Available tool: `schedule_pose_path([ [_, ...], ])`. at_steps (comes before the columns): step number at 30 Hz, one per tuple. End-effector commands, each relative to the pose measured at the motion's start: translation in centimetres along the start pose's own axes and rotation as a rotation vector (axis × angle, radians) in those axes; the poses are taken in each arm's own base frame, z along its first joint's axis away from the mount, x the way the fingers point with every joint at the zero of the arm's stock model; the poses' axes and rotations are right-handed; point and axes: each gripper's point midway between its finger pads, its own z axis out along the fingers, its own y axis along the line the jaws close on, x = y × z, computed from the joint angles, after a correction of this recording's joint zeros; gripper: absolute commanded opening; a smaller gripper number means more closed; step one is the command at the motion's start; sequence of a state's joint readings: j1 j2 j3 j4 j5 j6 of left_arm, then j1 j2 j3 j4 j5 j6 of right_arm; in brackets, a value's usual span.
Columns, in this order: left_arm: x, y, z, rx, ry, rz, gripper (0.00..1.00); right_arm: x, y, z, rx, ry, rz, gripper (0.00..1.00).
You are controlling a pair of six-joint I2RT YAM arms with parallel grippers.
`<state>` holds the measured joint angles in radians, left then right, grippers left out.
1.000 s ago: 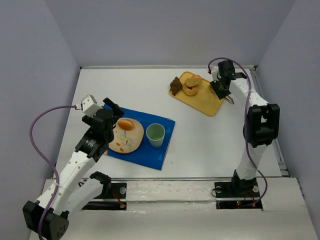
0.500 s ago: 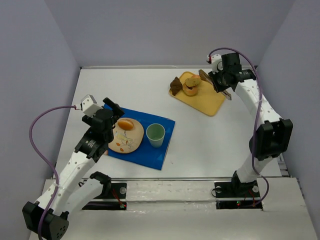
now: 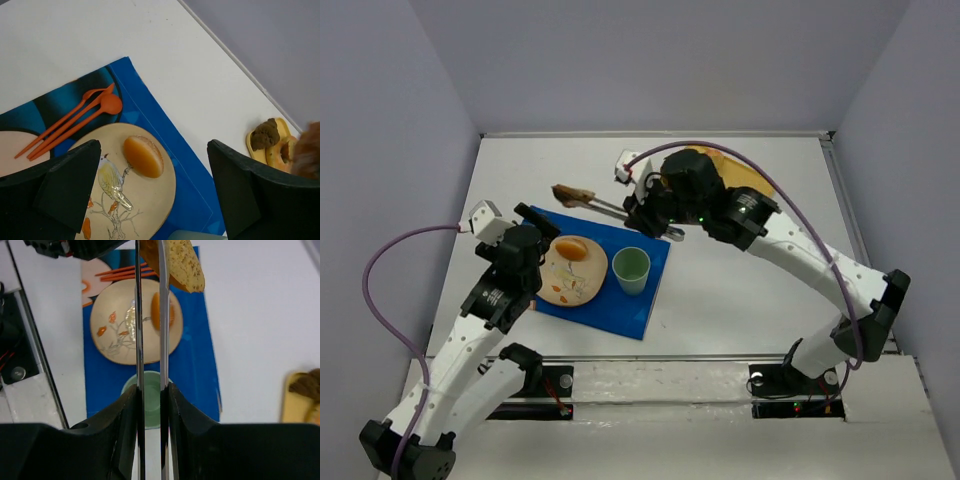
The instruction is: Place the bread
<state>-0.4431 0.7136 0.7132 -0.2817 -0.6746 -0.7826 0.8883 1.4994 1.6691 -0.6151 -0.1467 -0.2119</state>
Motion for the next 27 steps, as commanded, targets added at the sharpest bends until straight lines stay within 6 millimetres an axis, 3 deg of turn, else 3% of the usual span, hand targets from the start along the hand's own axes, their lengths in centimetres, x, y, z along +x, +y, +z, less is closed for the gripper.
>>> schedule_pose_path([
  [1, -3.3, 2.2, -1.5, -0.111, -0.104, -0.112, 0.99, 0.3, 3.7, 4.1, -0.049, 0.032, -0.004, 0.17],
  [5, -5.4, 3.8, -3.1, -0.153, -0.172, -0.196, 0.99, 2.1, 6.4, 7.5, -0.093, 0.115, -0.015, 0.17],
  [9, -6.0, 4.7, -3.9, -0.156, -0.194, -0.235, 0.99, 3.6, 8.5, 10.7, -0.136, 0.182, -0.019, 0.17],
  [12, -6.0, 4.7, -4.0, -0.141, -0.197, -0.241, 0.99, 5.5, 10.3, 11.9, -0.181, 0.266, -0.037, 0.19],
  [14, -6.0, 4.7, -4.0, -0.143, -0.196, -0.238, 0.99, 6.3, 10.9, 12.4, -0.185, 0.300, -0.050, 0.22],
  [18, -5.7, 4.6, -3.8, -0.144, -0.188, -0.226, 0.99, 7.3, 10.8, 12.9, -0.155, 0.351, -0.061, 0.36],
  [27, -5.5, 4.1, -3.6, -0.121, -0.178, -0.212, 0.99, 6.8, 10.8, 12.4, -0.154, 0.340, -0.045, 0.50],
])
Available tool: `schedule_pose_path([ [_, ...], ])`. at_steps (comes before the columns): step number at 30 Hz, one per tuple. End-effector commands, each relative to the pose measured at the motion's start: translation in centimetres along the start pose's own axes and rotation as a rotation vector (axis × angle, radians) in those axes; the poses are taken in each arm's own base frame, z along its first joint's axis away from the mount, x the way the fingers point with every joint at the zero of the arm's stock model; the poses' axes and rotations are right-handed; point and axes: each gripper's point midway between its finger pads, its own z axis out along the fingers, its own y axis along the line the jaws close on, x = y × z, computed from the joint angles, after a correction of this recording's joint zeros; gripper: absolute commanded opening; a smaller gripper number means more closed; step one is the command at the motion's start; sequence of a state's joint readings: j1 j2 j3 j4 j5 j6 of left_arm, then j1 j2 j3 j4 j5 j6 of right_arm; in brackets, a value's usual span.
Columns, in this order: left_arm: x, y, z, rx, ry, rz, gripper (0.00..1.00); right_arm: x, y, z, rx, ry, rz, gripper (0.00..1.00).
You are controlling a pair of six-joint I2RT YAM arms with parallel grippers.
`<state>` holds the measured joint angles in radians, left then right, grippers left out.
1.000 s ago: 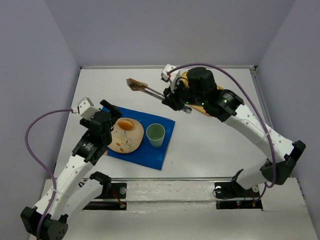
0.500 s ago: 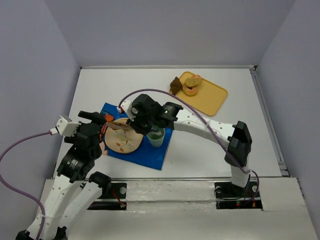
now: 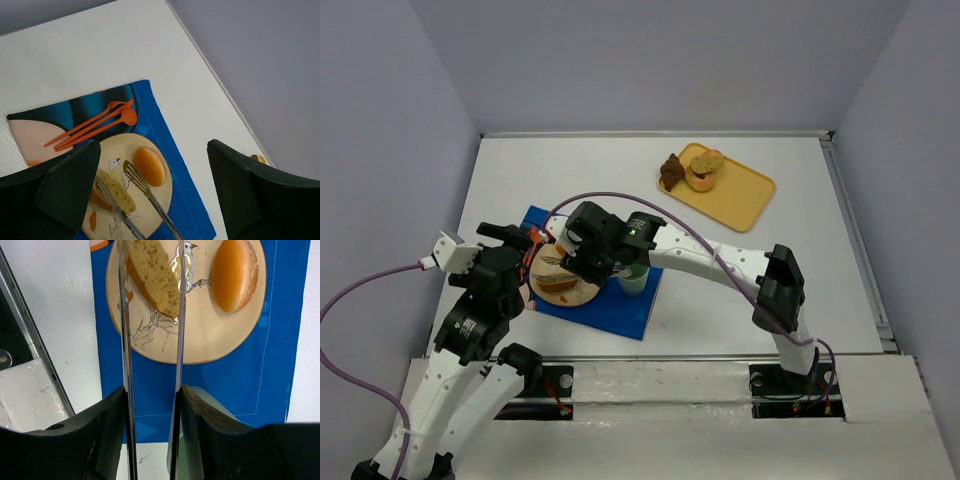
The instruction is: Place the bread
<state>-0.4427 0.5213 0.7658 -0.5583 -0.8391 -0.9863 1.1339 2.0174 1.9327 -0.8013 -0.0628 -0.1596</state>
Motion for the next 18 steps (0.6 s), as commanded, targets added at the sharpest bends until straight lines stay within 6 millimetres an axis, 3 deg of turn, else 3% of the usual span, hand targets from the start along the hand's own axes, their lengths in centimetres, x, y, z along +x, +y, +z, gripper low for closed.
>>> schedule_pose_path([
  [1, -1.2, -0.6, 0.2, 0.002, -0.053, -0.036, 0.99, -3.1, -0.5, -2.4, 0.034, -0.097, 0.011, 0.50],
  [9, -0.9, -1.4, 0.2, 0.043, -0.034, -0.016, 0.99, -5.8, -1.0, -4.7, 0.066, -0.208, 0.033, 0.49],
  [15, -0.5, -2.2, 0.3, 0.081, -0.018, 0.007, 0.99, -7.8, -5.3, -8.7, 0.285, -0.323, 0.166, 0.47],
  [18, 0.0, -3.4, 0.3, 0.135, 0.005, 0.040, 0.99, -7.1, -8.1, -11.2, 0.346, -0.380, 0.288, 0.46],
])
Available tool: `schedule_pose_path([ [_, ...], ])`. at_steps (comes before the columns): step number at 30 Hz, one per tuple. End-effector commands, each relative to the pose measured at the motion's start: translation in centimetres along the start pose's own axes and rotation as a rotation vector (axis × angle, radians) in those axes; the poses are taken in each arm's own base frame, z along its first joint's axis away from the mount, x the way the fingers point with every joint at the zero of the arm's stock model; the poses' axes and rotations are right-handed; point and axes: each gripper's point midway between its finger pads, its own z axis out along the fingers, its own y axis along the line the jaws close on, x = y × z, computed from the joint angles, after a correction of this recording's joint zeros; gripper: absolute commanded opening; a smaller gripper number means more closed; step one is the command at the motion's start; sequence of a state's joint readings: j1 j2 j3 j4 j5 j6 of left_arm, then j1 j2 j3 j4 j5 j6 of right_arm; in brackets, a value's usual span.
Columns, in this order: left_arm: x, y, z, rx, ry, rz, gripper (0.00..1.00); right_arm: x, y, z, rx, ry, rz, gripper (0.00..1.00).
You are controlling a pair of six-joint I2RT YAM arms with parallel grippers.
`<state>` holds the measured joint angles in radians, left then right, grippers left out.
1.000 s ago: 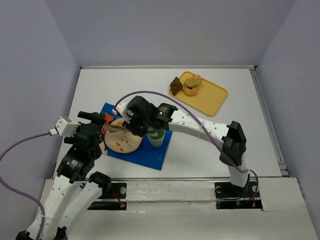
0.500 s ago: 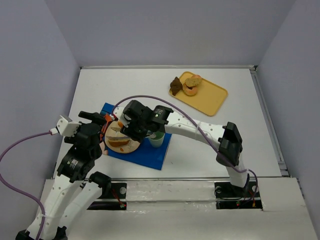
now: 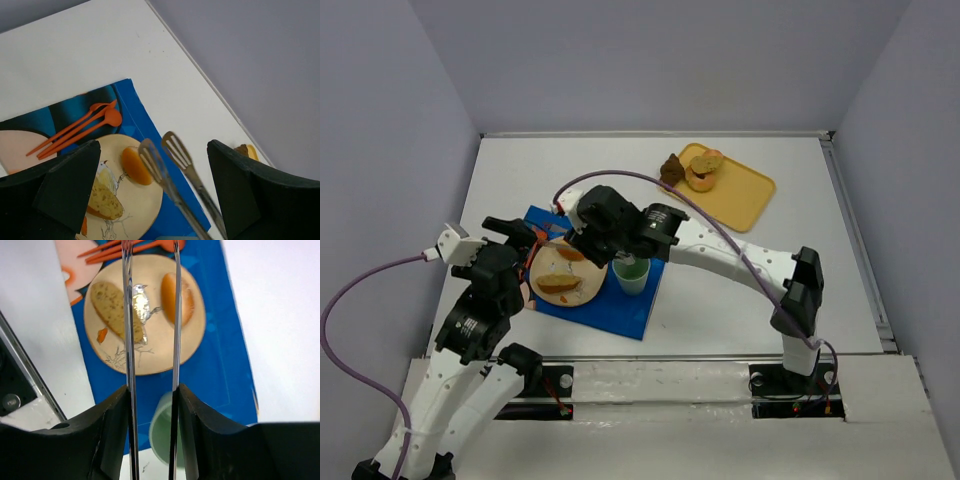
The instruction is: Place the bread
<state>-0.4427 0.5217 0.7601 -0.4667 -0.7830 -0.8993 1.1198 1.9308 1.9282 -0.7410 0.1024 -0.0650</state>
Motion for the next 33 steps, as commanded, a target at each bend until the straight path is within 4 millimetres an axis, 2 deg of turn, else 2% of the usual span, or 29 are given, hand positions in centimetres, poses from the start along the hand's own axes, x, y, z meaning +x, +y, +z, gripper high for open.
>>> schedule_pose_path([
  [1, 0.3, -2.0, 0.5, 0.077, 0.006, 0.029, 0.99, -5.9, -6.5, -6.4, 0.180, -0.277, 0.225, 0.46],
  [2, 0.4, -2.2, 0.6, 0.086, 0.011, 0.037, 0.99, -5.6, -8.3, -7.0, 0.213, -0.288, 0.260, 0.46],
  [3, 0.5, -2.5, 0.6, 0.097, 0.012, 0.045, 0.99, -5.9, -9.5, -8.9, 0.236, -0.327, 0.294, 0.46],
  [5, 0.8, -2.8, 0.7, 0.114, 0.024, 0.060, 0.99, -4.2, -11.3, -9.4, 0.281, -0.329, 0.366, 0.46],
  [6, 0.7, -3.1, 0.7, 0.128, 0.022, 0.068, 0.99, -2.7, -13.3, -10.5, 0.339, -0.344, 0.433, 0.46],
  [8, 1.3, -3.6, 0.6, 0.166, 0.043, 0.085, 0.99, -1.0, -14.9, -11.8, 0.391, -0.359, 0.482, 0.45],
  [9, 1.2, -4.2, 0.5, 0.194, 0.044, 0.084, 0.99, 0.2, -16.3, -12.5, 0.435, -0.365, 0.523, 0.45],
  [10, 1.4, -4.5, 0.5, 0.211, 0.049, 0.105, 0.99, 1.3, -17.2, -13.2, 0.484, -0.379, 0.587, 0.45],
  [11, 1.8, -4.8, 0.4, 0.234, 0.067, 0.112, 0.99, 3.6, -17.2, -14.1, 0.512, -0.370, 0.614, 0.45],
  [12, 1.8, -5.2, 0.4, 0.250, 0.067, 0.109, 0.99, 4.9, -17.5, -14.5, 0.541, -0.369, 0.647, 0.45],
  [13, 2.0, -5.4, 0.4, 0.256, 0.070, 0.115, 0.99, 6.2, -17.4, -14.9, 0.561, -0.368, 0.679, 0.45],
  [14, 2.3, -5.5, 0.6, 0.262, 0.078, 0.134, 0.99, 9.3, -17.2, -15.4, 0.594, -0.358, 0.741, 0.45],
  [17, 3.1, -6.3, 0.8, 0.299, 0.100, 0.173, 0.99, 13.8, -15.7, -15.7, 0.593, -0.356, 0.891, 0.45],
  [18, 3.2, -6.8, 0.8, 0.319, 0.103, 0.177, 0.99, 16.5, -14.9, -15.9, 0.599, -0.346, 0.929, 0.46],
  [20, 4.5, -7.7, 0.9, 0.362, 0.149, 0.209, 0.99, 19.1, -13.9, -15.7, 0.592, -0.348, 1.031, 0.47],
  [21, 4.7, -8.4, 0.8, 0.396, 0.153, 0.228, 0.99, 21.5, -13.0, -15.3, 0.586, -0.324, 1.076, 0.47],
  [23, 6.1, -9.2, 0.8, 0.441, 0.204, 0.262, 0.99, 23.7, -12.2, -14.8, 0.586, -0.288, 1.117, 0.47],
  [24, 6.5, -9.7, 0.8, 0.469, 0.209, 0.280, 0.99, 25.5, -11.7, -14.3, 0.593, -0.256, 1.131, 0.47],
  [25, 7.6, -9.8, 0.8, 0.492, 0.245, 0.302, 0.99, 26.3, -11.3, -13.8, 0.588, -0.239, 1.156, 0.47],
  [28, 8.3, -11.2, 0.8, 0.554, 0.260, 0.319, 0.99, 28.9, -10.4, -12.4, 0.598, -0.170, 1.206, 0.49],
  [33, 8.8, -11.5, 1.2, 0.555, 0.273, 0.336, 0.99, 32.1, -10.0, -10.4, 0.662, -0.049, 1.212, 0.50],
])
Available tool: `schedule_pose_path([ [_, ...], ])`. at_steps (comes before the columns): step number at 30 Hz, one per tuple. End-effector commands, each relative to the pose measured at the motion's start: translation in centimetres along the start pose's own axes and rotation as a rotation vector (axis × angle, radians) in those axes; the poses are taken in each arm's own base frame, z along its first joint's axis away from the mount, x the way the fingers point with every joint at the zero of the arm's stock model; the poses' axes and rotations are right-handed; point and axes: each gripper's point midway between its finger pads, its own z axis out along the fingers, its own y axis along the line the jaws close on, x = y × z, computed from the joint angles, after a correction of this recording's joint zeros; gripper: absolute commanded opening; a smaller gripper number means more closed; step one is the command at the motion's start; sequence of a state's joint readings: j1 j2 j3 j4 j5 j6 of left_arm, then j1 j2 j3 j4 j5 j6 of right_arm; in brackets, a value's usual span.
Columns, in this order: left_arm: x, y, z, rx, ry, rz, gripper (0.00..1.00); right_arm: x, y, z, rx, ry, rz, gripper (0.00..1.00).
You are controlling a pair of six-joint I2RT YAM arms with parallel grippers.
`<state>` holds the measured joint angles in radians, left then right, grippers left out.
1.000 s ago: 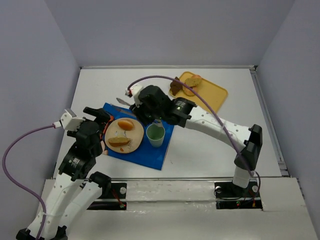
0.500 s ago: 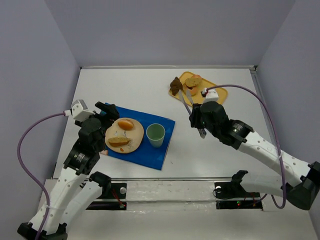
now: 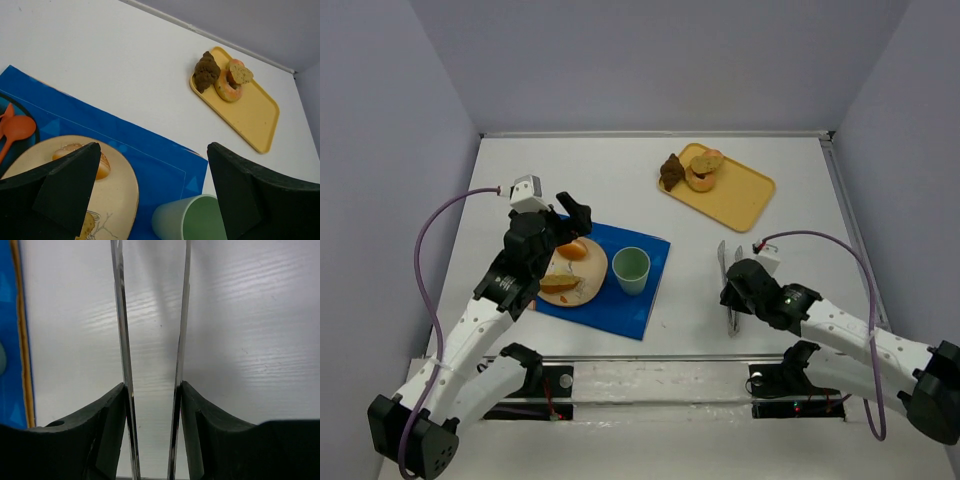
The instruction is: Place the bread
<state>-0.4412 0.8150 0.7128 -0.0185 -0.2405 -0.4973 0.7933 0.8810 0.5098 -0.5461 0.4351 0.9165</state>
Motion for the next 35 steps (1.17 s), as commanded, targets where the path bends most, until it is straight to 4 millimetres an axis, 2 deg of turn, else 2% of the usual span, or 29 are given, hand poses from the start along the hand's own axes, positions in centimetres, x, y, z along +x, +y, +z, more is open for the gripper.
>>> schedule_pose_path([
  [1, -1.5, -1.8, 0.1, 0.087, -0.046, 0.026, 0.99, 0.3, 0.4, 1.4, 0.031, -0.004, 0.068, 0.50],
  [4, -1.5, -1.6, 0.2, 0.078, -0.049, 0.026, 0.99, 1.3, 0.3, 2.4, 0.056, 0.029, 0.044, 0.56],
  [6, -1.6, -1.5, 0.1, 0.071, -0.053, 0.029, 0.99, 1.7, 0.3, 2.8, 0.066, 0.047, 0.030, 0.70],
  [8, -1.9, -1.5, -0.1, 0.072, -0.063, 0.028, 0.99, 1.8, 0.5, 2.8, 0.061, 0.055, 0.018, 0.75],
  [9, -1.9, -1.4, -0.2, 0.069, -0.065, 0.027, 0.99, 1.7, 0.6, 2.8, 0.056, 0.055, 0.017, 0.85],
  [12, -2.3, -1.3, -0.6, 0.065, -0.081, 0.021, 0.99, 0.7, 1.4, 2.1, 0.016, 0.034, -0.004, 1.00],
  [15, -2.5, -1.0, -0.9, 0.054, -0.090, 0.015, 0.99, -1.2, 2.6, 0.9, -0.042, -0.022, -0.008, 1.00],
  [19, -2.8, -0.5, -1.4, 0.032, -0.105, 0.004, 0.99, -4.8, 3.5, -1.4, -0.099, -0.145, -0.009, 1.00],
  [20, -2.9, -0.3, -1.6, 0.023, -0.114, -0.007, 0.99, -6.5, 3.9, -2.6, -0.124, -0.203, 0.009, 1.00],
  [26, -4.1, 1.5, -2.5, -0.063, -0.191, -0.080, 0.99, -11.8, 3.6, -6.9, -0.155, -0.407, 0.079, 1.00],
  [27, -3.8, 2.0, -2.6, -0.084, -0.181, -0.088, 0.99, -12.6, 3.5, -7.8, -0.171, -0.438, 0.103, 1.00],
  [32, -4.3, 2.8, -3.0, -0.126, -0.209, -0.115, 0.99, -14.5, 2.6, -10.1, -0.195, -0.533, 0.166, 1.00],
  [33, -4.0, 3.1, -2.9, -0.144, -0.204, -0.121, 0.99, -14.8, 2.8, -10.5, -0.206, -0.540, 0.146, 1.00],
  [35, -3.9, 3.5, -2.7, -0.171, -0.202, -0.131, 0.99, -15.1, 4.0, -11.3, -0.238, -0.525, 0.000, 1.00],
])
